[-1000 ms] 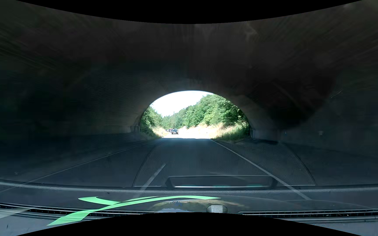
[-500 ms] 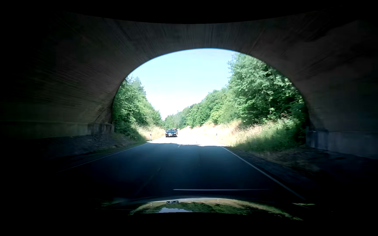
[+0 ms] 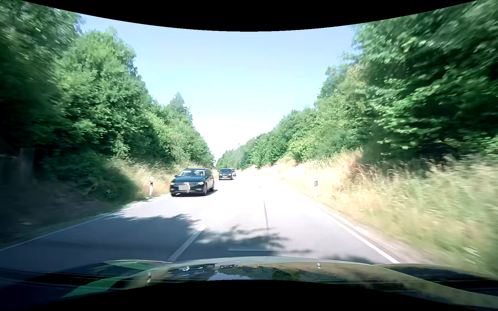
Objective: Follow the waypoints while adhering to traffic rules and regulations
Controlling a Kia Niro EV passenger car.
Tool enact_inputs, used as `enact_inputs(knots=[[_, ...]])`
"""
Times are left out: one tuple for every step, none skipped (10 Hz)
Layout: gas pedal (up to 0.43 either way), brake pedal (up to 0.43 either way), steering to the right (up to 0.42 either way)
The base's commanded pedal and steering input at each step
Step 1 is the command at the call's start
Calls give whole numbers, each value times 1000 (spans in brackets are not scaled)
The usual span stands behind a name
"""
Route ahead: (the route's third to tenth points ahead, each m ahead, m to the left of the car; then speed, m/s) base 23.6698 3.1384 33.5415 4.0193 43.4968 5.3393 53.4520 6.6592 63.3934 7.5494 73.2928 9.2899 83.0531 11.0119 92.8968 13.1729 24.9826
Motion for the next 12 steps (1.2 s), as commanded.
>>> enact_inputs(knots=[[299, 0, -14], [311, 0, -15], [311, 0, -14], [287, 0, -15], [287, 0, -15], [287, 0, -15], [299, 0, -15], [299, 0, -15], [299, 0, -15], [299, 0, -14], [287, 0, -15], [248, 0, -14]])
